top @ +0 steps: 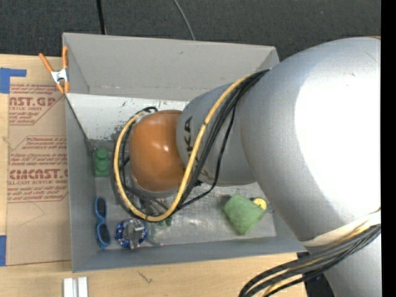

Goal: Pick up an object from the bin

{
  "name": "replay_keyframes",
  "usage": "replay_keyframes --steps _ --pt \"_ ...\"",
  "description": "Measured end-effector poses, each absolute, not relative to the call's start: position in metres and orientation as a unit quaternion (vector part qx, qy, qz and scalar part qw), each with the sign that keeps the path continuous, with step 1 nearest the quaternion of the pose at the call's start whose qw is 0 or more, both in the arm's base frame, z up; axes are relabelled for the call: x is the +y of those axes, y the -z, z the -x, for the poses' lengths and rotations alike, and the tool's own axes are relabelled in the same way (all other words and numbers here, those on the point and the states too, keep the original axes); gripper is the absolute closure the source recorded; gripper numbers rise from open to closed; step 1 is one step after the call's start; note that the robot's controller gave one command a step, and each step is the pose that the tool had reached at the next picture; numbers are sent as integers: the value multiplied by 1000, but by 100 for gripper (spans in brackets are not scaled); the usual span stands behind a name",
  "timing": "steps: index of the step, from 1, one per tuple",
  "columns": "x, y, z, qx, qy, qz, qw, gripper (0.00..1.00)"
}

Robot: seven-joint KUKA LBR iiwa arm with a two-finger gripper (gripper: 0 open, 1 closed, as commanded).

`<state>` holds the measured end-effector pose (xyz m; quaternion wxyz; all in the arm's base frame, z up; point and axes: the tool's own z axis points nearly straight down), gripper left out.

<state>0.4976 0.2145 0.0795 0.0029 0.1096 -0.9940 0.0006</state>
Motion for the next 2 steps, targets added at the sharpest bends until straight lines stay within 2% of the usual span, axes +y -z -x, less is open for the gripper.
replay_keyframes --steps 1,2 --pt "214 -83 -500 -994 1 -107 0 100" --pt "200 -218 -508 -995 1 -103 -5 100"
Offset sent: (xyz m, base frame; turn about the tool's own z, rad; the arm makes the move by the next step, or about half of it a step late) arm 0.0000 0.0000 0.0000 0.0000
